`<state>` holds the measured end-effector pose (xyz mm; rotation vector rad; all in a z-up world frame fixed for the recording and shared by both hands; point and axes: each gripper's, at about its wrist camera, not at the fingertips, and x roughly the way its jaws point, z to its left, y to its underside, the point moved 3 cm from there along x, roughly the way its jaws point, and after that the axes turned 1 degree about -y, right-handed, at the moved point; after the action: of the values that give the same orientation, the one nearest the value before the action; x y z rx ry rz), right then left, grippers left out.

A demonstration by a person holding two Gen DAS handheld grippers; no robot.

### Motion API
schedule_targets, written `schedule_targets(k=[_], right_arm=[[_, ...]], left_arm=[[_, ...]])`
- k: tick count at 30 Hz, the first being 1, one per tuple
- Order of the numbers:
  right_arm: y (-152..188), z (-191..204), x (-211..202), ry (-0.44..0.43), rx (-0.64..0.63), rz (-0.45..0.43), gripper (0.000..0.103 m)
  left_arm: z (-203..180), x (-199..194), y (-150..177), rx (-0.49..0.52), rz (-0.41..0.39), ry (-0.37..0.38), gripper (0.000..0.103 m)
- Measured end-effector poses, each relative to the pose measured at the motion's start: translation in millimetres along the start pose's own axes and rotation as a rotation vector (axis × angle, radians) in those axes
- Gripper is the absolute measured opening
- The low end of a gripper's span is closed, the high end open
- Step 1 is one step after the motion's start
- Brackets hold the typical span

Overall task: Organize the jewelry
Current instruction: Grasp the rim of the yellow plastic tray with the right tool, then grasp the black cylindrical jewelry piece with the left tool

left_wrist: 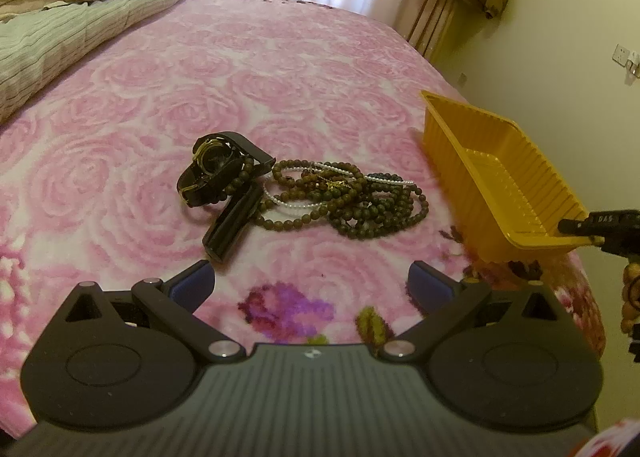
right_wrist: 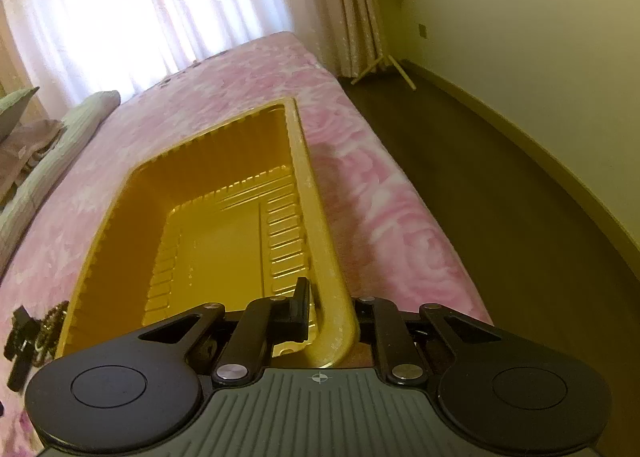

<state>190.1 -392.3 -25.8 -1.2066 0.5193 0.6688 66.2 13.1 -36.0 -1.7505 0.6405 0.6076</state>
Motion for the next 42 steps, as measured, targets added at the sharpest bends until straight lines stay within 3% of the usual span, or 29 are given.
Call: schedule_targets(k=[6,10,19,29,35,38,42], right_arm=[[-7,7,-5,0.014,-0.021,0.029,0.010],[-9,17,-9,0.046,-0.103,0.046,0.009],[-11,62,-18,0.176,-0.428,0.064,0.008],[-13,100,-21,0.302,-0.775,0.050,0.008],[-8,114,-16,0.332,-0.863,0.053,0.008],[-9,117,-15,0.344,-0.877,0.052,0.008],[-9,118,-17,0.349,-0.876,0.052,0.008]], left_arm=[[3,-2,2,0.003,0.003,0.006,0.102],[7,-5,3,0.016,-0.003,-0.010,0.102],[39,-5,-11,0.047,-0.031,-0.065,0.095],[61,8,-38,0.226,-0.060,-0.110,0.084],[55,28,-48,0.415,-0.029,-0.115,0.061],[48,35,-46,0.505,-0.011,-0.120,0.039],[42,35,-37,0.529,0.015,-0.080,0.025]])
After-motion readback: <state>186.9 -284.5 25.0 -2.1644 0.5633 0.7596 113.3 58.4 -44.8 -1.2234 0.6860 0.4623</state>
